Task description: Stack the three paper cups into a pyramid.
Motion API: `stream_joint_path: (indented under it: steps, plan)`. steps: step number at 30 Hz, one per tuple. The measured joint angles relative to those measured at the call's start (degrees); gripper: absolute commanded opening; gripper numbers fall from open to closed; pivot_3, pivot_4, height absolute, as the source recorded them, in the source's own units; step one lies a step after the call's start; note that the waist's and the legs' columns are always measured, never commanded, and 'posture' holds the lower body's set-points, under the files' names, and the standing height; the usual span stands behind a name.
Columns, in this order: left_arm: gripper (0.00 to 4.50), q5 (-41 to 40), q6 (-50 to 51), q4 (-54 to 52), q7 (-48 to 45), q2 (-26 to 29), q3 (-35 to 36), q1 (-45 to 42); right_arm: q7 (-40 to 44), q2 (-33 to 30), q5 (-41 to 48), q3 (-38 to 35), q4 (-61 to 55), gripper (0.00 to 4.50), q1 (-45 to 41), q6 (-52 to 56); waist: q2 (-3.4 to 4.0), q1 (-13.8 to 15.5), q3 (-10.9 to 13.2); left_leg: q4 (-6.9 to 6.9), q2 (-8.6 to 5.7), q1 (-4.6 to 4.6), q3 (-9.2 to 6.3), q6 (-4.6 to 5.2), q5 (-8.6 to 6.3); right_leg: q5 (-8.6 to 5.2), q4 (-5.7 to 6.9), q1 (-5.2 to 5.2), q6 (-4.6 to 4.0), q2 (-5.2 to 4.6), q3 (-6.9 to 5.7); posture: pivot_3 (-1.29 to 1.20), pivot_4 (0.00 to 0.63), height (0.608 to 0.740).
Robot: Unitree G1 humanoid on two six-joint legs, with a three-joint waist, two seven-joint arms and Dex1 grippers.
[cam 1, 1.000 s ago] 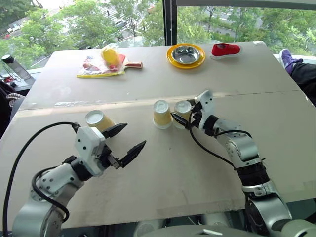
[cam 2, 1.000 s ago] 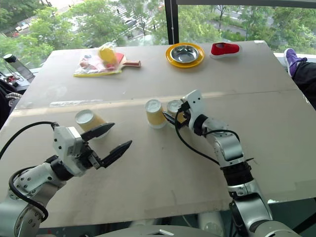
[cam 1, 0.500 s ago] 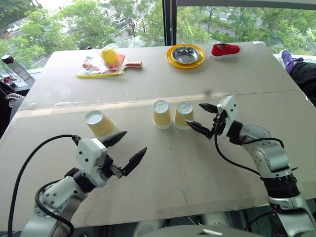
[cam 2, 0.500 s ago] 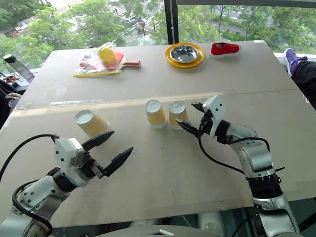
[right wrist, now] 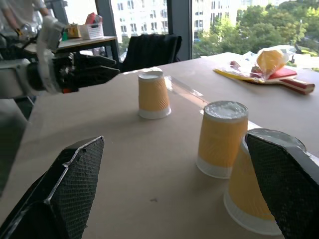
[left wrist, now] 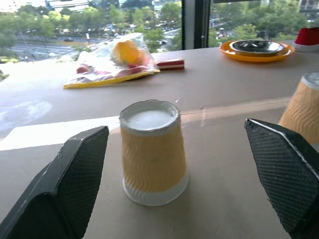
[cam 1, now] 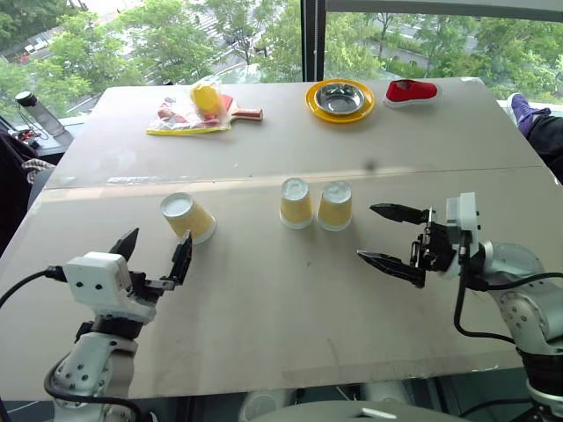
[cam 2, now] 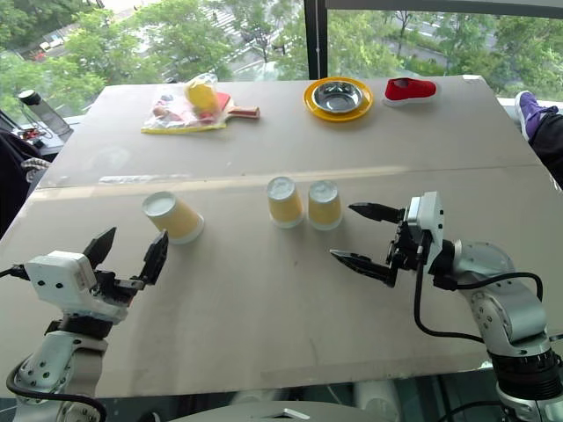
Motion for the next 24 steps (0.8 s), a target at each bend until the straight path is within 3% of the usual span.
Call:
stream_joint_path:
  steps: [14,24]
  plan:
    - [4.5,6.7,0.1,16.9,3.4,2.3,-3.5,-15.2,-0.3,0.0,-0.1,-0.2,1.2,4.49,-1.4,-3.4,-0.07,-0.2,0.0,0.01,-0.02,-0.03,0.01,-0.01,0.0,0.0,0.03,-0.03,0.0,0.0,-0.03,0.0,0.15,0.74]
    - [4.5,7.2,-1.4,26.1,1.8,4.1,-4.6,-23.5,-2.7,0.3,-0.3,-0.3,0.4,4.49,0.4,-4.5,-0.09,-0.1,0.0,0.07,-0.03,-0.03,-0.04,-0.02,0.01,0.0,0.13,-0.06,0.0,-0.01,-0.05,0.0,0.15,0.74]
